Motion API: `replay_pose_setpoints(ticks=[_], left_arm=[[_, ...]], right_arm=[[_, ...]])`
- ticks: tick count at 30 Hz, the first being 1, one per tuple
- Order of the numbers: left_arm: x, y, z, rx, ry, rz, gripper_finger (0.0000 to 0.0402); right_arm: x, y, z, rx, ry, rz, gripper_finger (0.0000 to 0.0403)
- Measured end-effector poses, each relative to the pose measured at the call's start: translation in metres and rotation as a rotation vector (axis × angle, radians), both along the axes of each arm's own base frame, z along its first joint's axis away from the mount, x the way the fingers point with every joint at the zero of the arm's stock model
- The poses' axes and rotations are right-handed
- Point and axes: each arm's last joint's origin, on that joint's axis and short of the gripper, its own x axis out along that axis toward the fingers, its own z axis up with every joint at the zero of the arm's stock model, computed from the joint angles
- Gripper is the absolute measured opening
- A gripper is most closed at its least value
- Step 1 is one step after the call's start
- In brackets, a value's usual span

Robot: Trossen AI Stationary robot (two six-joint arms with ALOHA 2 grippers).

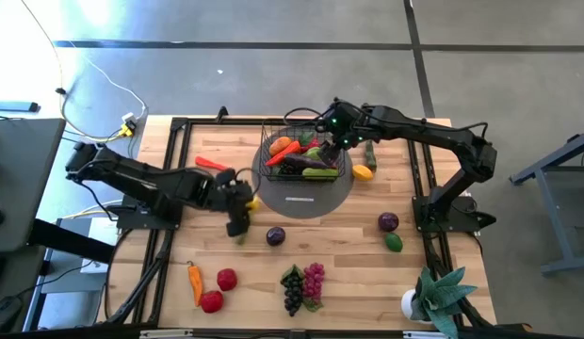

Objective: Build produce basket
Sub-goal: Put the left yellow lemon into the black wire basket

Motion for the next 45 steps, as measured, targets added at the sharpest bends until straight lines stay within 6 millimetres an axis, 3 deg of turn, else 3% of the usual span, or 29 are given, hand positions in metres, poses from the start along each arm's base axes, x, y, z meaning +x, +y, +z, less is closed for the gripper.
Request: replay_pose_setpoints(ticks=[8, 25, 35, 45], left_arm=[[0.011, 0.042, 0.007, 0.102, -0.08, 0.001, 0.0112], [0.015, 0.118, 0.031, 0.224, -0.354, 0.053, 0.0112], [0.016, 0.14, 0.035, 0.29, -0.417, 0.045, 0.0112], [0.034, 0.157, 0.019, 0.378, -0.392, -0.003, 0.0127]], right_arm=[[0.001, 0.0, 0.001, 0.032, -0.03, -0.03, 0.0254], [0.003, 0.0, 0.002, 0.073, -0.068, -0.108, 0.0354], [0.0, 0.003, -0.001, 0.138, -0.05, -0.199, 0.0394], [-0.006, 0.028, -0.007, 0.239, 0.08, -0.275, 0.0394]])
